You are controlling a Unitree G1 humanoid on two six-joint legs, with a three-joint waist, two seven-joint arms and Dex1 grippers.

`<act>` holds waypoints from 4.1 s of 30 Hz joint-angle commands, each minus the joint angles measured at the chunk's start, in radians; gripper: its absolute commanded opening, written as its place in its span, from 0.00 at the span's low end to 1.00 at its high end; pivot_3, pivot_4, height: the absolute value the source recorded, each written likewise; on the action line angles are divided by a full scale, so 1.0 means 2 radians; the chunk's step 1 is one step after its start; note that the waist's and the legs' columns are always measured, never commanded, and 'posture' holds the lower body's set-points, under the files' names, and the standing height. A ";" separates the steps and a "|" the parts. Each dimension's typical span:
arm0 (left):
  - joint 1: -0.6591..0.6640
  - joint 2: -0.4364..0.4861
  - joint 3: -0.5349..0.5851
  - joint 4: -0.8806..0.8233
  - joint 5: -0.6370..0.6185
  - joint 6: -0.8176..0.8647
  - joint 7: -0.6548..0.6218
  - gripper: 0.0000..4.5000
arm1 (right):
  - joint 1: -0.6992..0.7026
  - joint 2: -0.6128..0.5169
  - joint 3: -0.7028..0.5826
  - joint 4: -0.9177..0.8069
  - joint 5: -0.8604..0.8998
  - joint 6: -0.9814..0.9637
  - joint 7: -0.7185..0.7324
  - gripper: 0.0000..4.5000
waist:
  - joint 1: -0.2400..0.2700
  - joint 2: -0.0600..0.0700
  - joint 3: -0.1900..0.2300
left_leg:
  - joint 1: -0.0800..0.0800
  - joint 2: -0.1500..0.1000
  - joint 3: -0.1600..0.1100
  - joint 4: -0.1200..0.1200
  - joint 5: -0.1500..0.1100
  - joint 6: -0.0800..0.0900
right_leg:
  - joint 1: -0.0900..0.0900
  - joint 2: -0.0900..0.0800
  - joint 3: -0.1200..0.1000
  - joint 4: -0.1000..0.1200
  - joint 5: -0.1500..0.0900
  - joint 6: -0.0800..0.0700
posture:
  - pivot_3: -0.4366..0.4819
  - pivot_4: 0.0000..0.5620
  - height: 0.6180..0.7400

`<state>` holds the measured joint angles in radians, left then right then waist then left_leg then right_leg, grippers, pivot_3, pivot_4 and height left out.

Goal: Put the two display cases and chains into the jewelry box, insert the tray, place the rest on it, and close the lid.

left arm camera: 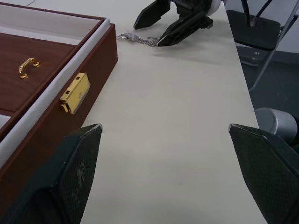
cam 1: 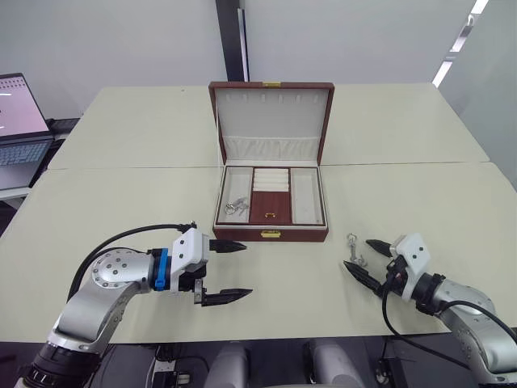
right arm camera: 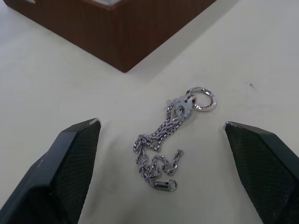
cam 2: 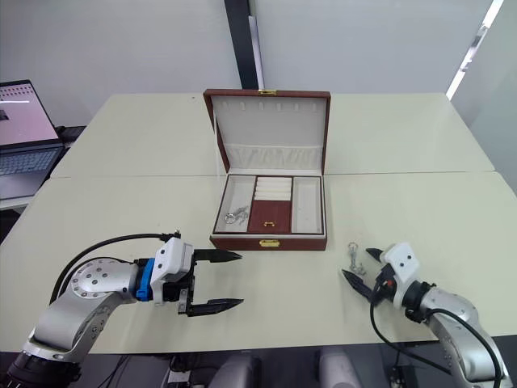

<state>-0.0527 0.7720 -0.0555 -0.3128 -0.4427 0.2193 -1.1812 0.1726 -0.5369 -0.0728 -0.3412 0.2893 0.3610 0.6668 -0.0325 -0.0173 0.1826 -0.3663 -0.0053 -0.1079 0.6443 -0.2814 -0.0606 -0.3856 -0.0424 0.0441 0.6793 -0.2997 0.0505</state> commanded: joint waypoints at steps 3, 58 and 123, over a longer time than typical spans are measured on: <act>-0.001 -0.004 -0.003 -0.004 0.004 -0.015 -0.005 1.00 | -0.004 0.007 0.016 0.008 -0.024 -0.008 -0.022 1.00 | 0.000 0.000 0.000 | 0.000 0.000 0.000 0.000 0.000 0.000 | 0.000 0.000 0.000 0.000 0.000 0.000 | 0.48 0.27 1.00; -0.020 -0.043 -0.004 -0.034 0.000 0.033 0.059 1.00 | -0.075 -0.007 -0.040 -0.055 0.106 0.042 0.010 0.00 | 0.000 -0.003 -0.002 | 0.002 0.000 -0.001 0.000 0.000 0.000 | 0.003 0.001 -0.001 0.000 0.000 0.000 | 0.48 0.27 1.00; 0.133 -0.118 0.089 -0.104 -0.018 0.040 0.237 1.00 | -0.313 0.037 0.032 0.087 0.061 0.079 0.031 1.00 | 0.000 -0.002 -0.002 | 0.000 0.000 0.000 0.000 0.000 0.000 | 0.000 0.000 0.000 0.000 0.000 0.000 | 0.48 0.27 1.00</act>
<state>0.2066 0.5253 0.0969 -0.5177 -0.4733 0.3230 -0.6928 -0.4594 -0.4427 0.0358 -0.1320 0.3839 0.5415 0.7004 -0.0318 -0.0218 0.1789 -0.3654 -0.0049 -0.1089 0.6443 -0.2814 -0.0606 -0.3849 -0.0417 0.0436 0.6790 -0.2998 0.0503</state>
